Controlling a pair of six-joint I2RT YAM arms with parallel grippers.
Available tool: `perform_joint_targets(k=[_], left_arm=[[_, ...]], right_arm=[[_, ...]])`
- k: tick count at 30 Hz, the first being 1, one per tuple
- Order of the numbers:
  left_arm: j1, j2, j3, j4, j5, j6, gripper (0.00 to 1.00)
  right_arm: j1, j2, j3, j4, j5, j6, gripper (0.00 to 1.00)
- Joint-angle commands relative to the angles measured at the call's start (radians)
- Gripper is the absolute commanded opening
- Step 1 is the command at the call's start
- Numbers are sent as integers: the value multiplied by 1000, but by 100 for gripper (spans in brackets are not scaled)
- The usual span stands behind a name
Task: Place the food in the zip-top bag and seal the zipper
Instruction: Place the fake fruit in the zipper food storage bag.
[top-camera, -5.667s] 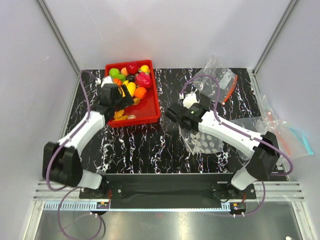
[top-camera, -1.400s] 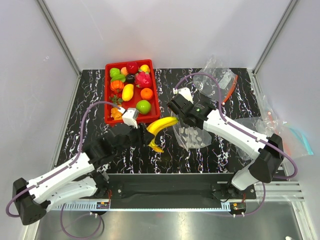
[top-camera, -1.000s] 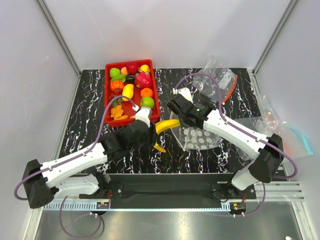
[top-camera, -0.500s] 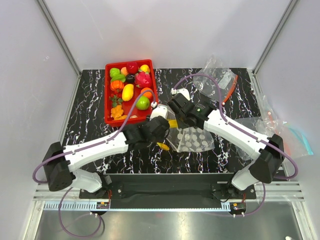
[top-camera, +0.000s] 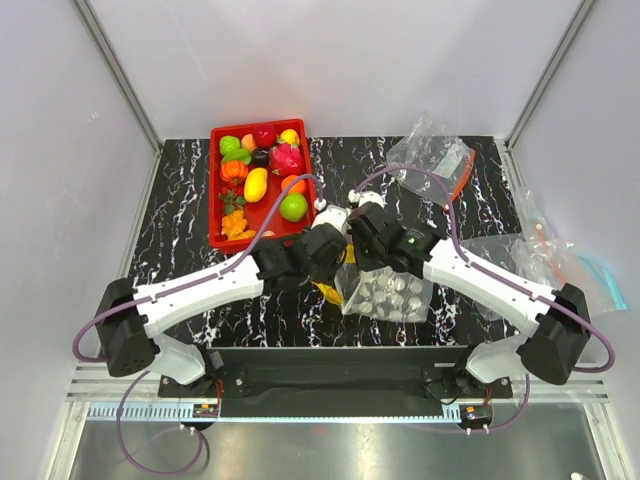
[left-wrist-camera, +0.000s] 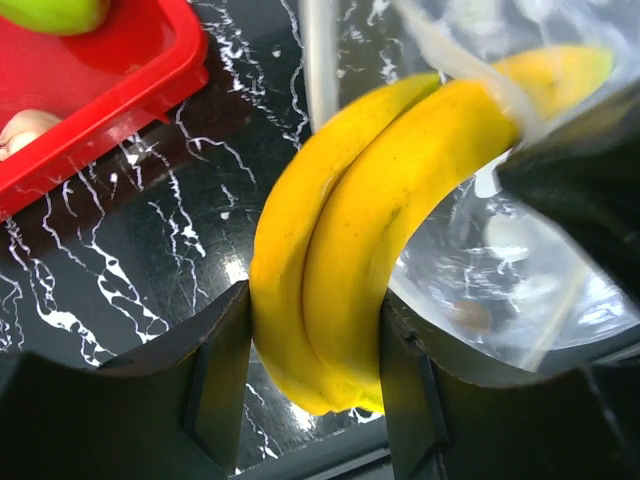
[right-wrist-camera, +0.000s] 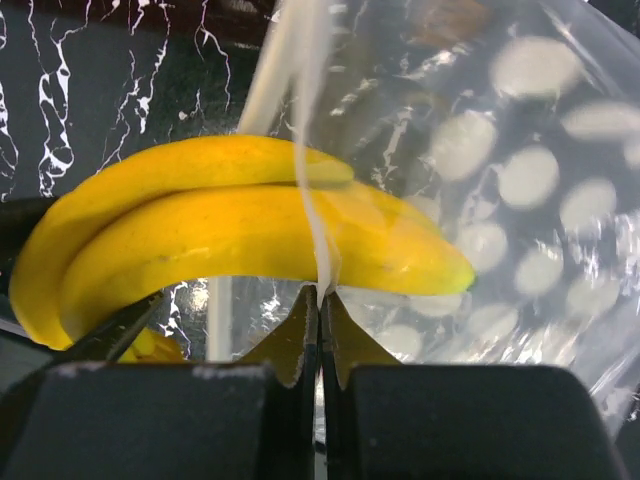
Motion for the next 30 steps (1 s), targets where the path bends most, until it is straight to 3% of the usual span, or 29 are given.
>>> perform_joint_targets(k=[1, 7, 14, 24, 26, 28, 30], left_arm=[[28, 20, 96, -4, 114, 24, 22], [71, 54, 119, -3, 121, -12, 22], [76, 79, 84, 108, 142, -37, 21], [69, 126, 70, 102, -75, -80, 19], [68, 123, 55, 120, -67, -88, 20], [63, 108, 38, 164, -21, -95, 27], [54, 77, 1, 198, 18, -101, 45]], right_arm=[[4, -49, -56, 113, -47, 3, 0], [13, -88, -119, 175, -84, 19, 0], [16, -126, -138, 209, -113, 8, 0], [19, -92, -103, 161, -137, 5, 0], [20, -95, -103, 164, -125, 14, 0], [19, -105, -104, 178, -116, 26, 0], [20, -109, -104, 190, -97, 40, 0]])
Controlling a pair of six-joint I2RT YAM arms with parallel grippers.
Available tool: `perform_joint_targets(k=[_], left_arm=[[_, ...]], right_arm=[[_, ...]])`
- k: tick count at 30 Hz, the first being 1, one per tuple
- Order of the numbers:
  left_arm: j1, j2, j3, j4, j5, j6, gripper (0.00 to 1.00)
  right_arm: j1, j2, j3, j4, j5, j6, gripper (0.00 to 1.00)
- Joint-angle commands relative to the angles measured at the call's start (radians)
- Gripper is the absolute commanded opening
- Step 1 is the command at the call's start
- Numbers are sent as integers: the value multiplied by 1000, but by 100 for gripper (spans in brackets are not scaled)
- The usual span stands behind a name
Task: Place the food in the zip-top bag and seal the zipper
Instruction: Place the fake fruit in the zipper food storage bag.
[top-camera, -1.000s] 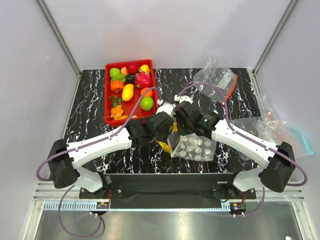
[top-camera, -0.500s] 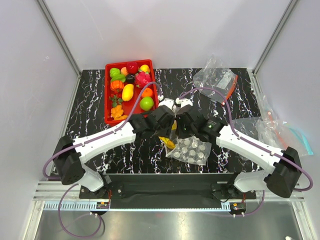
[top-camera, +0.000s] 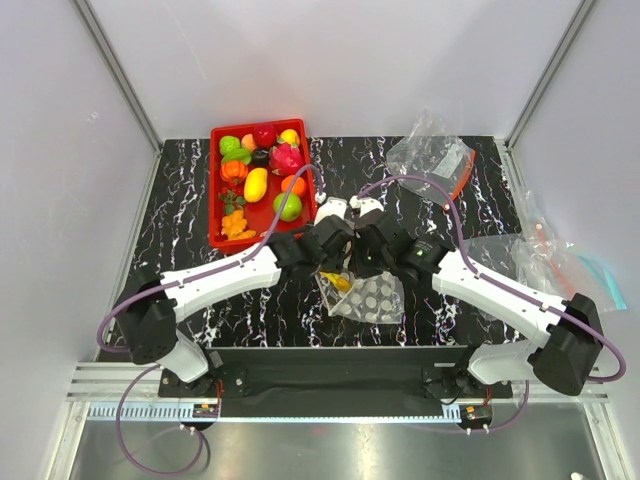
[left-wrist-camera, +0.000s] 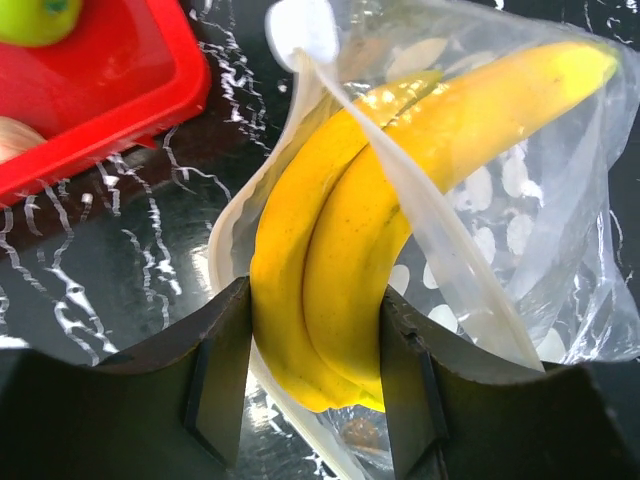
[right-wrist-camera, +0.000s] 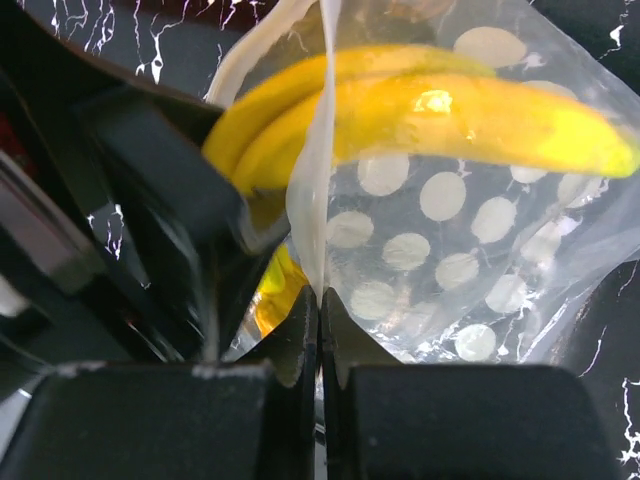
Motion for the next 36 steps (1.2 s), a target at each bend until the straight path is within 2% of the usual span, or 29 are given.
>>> perform_joint_targets(k=[1, 4, 5, 12, 15, 18, 21, 32, 34, 36], left_arm=[[-21, -65, -47, 132, 17, -25, 55], [-21, -120, -77, 149, 40, -23, 71], [-21, -131, -77, 144, 48, -19, 73], [-14, -231, -70, 68, 114, 6, 82], [28, -268, -84, 46, 162, 27, 85], [85, -268, -124, 46, 214, 37, 84], [120, -248, -187, 112, 249, 35, 82], [174, -95, -305, 296, 390, -5, 80], [174, -61, -307, 344, 442, -5, 73], [174, -45, -307, 377, 510, -5, 56]], right_arm=[[11, -18, 37, 28, 36, 25, 0], [9, -24, 48, 13, 69, 36, 0], [11, -24, 50, 6, 88, 37, 0], [9, -55, 44, -6, 139, 57, 0], [9, -58, 42, -14, 141, 59, 0], [9, -60, 40, -14, 141, 62, 0], [9, -63, 31, -1, 139, 62, 0], [11, -72, 42, 0, 141, 68, 0], [9, -73, 39, 2, 138, 71, 0], [11, -78, 39, 0, 138, 70, 0]])
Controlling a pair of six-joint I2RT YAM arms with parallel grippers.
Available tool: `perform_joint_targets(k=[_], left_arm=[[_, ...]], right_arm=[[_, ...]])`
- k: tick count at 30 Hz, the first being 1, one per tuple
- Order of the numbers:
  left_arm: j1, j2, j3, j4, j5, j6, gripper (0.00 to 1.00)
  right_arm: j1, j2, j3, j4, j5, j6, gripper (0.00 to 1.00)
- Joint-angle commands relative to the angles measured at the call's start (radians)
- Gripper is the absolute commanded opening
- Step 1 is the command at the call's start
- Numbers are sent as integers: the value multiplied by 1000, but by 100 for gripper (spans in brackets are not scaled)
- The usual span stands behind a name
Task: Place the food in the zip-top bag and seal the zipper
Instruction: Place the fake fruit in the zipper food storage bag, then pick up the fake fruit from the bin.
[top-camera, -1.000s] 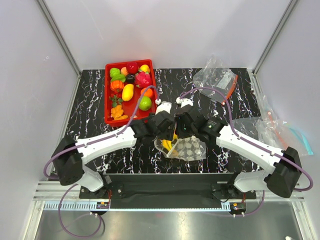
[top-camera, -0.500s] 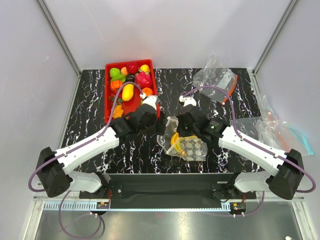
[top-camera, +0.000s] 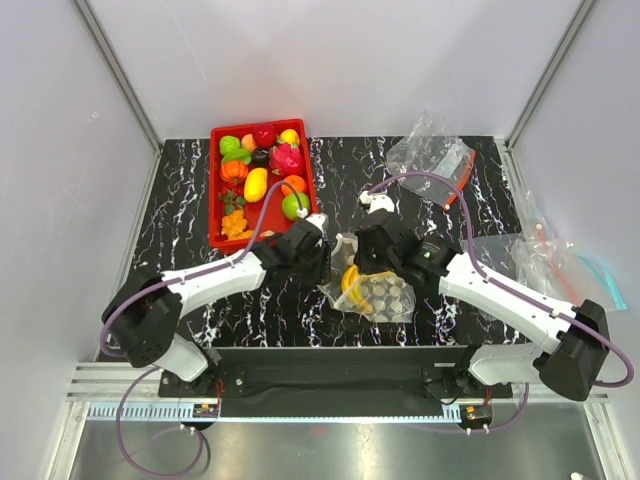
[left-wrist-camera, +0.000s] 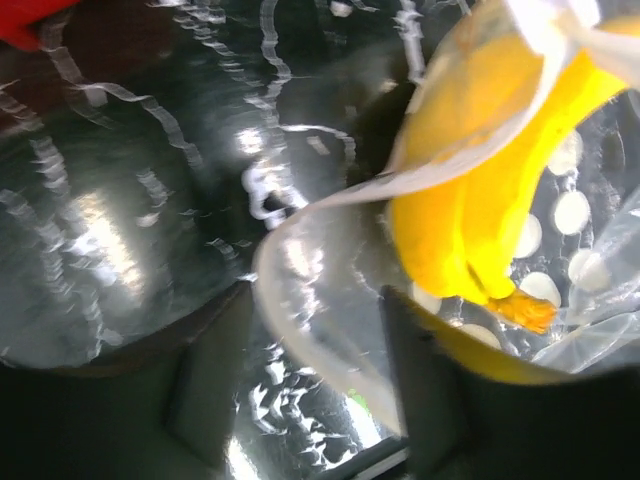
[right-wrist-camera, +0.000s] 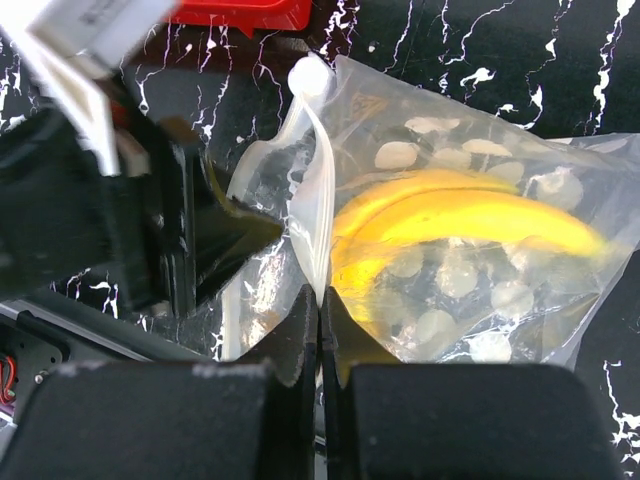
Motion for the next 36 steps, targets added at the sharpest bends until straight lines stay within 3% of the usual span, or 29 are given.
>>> perform_joint_targets(k=[1, 2, 5, 10, 14, 25, 29, 32, 33, 36], left_arm=[[2, 18, -8, 139, 143, -4, 44], [1, 15, -13, 150, 151, -9, 27], [2, -30, -23, 150, 122, -9, 0], [-4, -168, 27, 58, 146, 6, 0], [-69, -230, 110, -6, 124, 9, 0], [-90, -239, 159, -34, 159, 22, 5], [-88, -253, 194, -61, 131, 46, 13], [-77, -244, 219, -90, 104, 60, 49], [-71, -244, 218, -97, 91, 60, 67], [-6, -262, 188, -91, 64, 65, 87]], right_arm=[[6, -40, 34, 15, 36, 12, 0], [6, -43, 32, 12, 39, 12, 0], [6, -56, 25, -5, 58, 12, 0], [3, -53, 29, -86, 165, 14, 0], [-19, -31, 32, -134, 177, 23, 0], [-34, -108, 153, -295, 288, 3, 0], [-34, -160, 226, -328, 306, -15, 0], [-36, -163, 253, -335, 314, -30, 0], [-34, -158, 253, -336, 311, -35, 0], [-34, -112, 243, -345, 320, -37, 0]])
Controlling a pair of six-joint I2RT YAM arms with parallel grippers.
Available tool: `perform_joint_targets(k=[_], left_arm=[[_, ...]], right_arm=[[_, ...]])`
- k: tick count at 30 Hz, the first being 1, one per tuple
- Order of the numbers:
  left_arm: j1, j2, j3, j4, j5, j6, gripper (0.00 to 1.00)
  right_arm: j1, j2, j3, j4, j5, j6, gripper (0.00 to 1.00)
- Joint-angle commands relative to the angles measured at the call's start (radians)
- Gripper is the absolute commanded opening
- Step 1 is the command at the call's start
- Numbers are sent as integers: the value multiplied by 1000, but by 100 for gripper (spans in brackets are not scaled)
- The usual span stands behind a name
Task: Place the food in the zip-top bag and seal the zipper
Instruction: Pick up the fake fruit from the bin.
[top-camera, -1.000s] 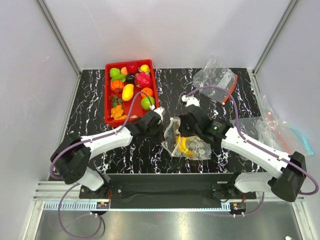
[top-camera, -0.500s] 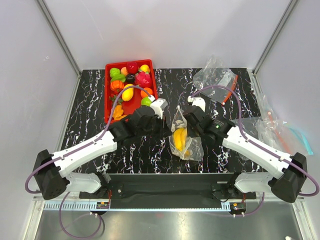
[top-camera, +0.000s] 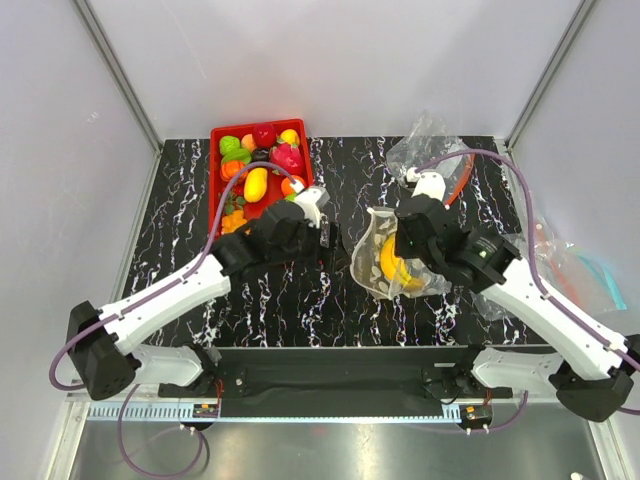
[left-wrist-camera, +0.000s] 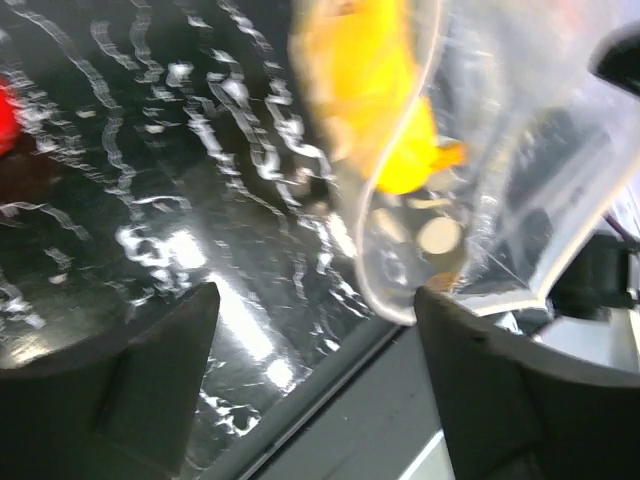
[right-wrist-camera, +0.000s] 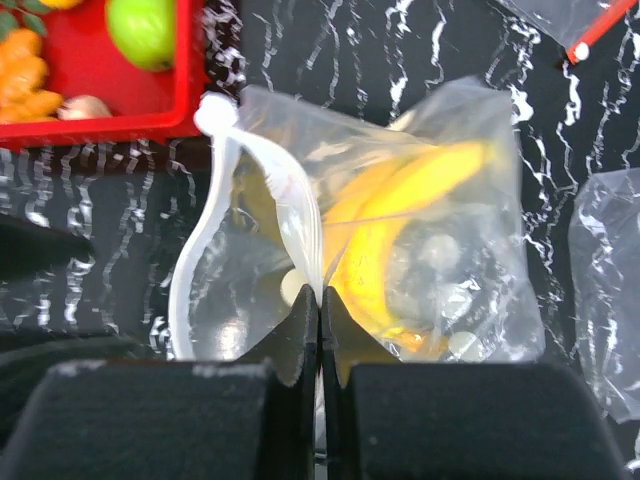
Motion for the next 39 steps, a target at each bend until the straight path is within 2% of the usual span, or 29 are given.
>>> perform_joint_targets(k=[1, 2, 8, 14, 16, 24, 34, 39], left_arm=[[79, -36, 6, 0, -52, 27, 94], [129, -38, 6, -20, -63, 33, 99], [289, -19, 31, -80, -227, 68, 99], [436, 129, 78, 3, -233, 73, 99], [465, 224, 146, -8, -236, 93, 99], [522, 565, 390, -74, -166, 125, 99], [522, 740, 514, -71, -17, 98, 99], [527, 809, 540, -109, -49, 82, 99]], right_arm=[[-9, 57, 4, -14, 45, -13, 0], [-9, 59, -11, -5, 41, -13, 0], [-10, 56, -60, 58, 6, -21, 0], [-10, 68, -86, 87, -31, -21, 0], [-9, 64, -94, 93, -51, -18, 0], [-10, 48, -128, 108, -94, -21, 0], [-10, 64, -114, 113, -133, -27, 0], [-9, 64, -116, 118, -142, -24, 0]])
